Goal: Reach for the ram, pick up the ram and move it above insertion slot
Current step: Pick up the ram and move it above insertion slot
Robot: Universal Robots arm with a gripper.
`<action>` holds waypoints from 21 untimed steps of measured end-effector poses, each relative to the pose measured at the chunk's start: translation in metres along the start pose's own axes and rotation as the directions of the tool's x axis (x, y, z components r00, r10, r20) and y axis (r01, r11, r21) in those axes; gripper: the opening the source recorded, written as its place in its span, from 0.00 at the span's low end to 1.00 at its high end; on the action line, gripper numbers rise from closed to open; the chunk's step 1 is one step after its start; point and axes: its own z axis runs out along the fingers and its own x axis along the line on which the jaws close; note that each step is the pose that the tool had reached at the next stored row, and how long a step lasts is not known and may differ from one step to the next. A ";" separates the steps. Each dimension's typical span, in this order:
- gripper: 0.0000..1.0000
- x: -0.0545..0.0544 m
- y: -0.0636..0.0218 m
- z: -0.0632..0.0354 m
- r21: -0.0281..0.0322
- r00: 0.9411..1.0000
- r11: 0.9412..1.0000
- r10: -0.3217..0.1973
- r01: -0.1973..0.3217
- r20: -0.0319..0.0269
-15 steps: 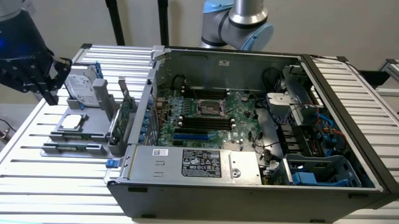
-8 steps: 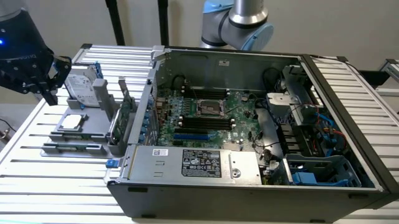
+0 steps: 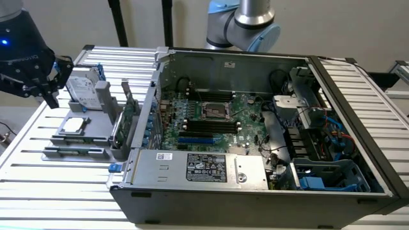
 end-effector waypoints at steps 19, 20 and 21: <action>0.11 0.000 0.0000 0.0001 0.000 0.941 0.941 -0.339 0.339 -0.010; 0.11 0.000 0.0000 0.0001 0.000 0.934 0.934 -0.356 0.356 -0.010; 0.11 0.000 0.0000 0.0002 0.000 0.928 0.928 -0.373 0.373 -0.011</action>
